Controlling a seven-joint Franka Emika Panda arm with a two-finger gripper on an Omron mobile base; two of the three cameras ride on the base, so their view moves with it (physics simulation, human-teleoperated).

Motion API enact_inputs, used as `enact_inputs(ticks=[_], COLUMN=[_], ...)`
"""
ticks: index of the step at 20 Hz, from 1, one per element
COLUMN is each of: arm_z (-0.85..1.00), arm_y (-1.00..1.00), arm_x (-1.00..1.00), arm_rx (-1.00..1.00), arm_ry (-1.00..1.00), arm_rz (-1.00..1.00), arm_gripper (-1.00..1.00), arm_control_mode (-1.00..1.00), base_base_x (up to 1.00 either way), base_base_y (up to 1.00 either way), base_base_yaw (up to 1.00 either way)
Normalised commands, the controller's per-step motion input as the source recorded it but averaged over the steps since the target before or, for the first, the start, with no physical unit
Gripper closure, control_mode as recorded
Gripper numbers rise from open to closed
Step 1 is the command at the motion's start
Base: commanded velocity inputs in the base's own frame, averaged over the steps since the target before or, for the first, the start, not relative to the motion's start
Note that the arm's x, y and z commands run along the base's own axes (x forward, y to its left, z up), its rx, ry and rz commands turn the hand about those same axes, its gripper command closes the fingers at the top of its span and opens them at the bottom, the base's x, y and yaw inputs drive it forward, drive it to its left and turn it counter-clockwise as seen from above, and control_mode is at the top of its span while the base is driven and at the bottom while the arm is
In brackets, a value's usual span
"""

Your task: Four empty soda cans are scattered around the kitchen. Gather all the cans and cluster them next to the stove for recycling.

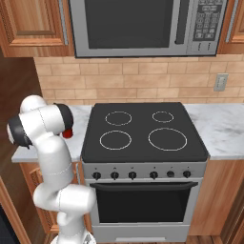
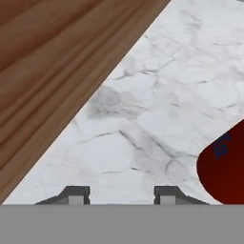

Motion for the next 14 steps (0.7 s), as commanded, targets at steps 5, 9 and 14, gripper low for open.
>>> enact_inputs(ticks=[5, 9, 14], arm_z=[0.00, 0.08, 0.30], arm_y=[0.02, -0.08, -0.22], arm_x=[-0.03, -0.12, -0.13], arm_rx=[0.00, 0.00, 0.00], arm_ry=[-0.04, -0.08, -0.15], arm_rz=[0.01, 0.00, 0.00], arm_gripper=[-1.00, -1.00, -1.00], arm_control_mode=[-1.00, -1.00, -1.00], base_base_x=[0.00, 0.00, 0.00], base_base_y=[0.00, 0.00, 0.00], base_base_yaw=[0.00, 0.00, 0.00])
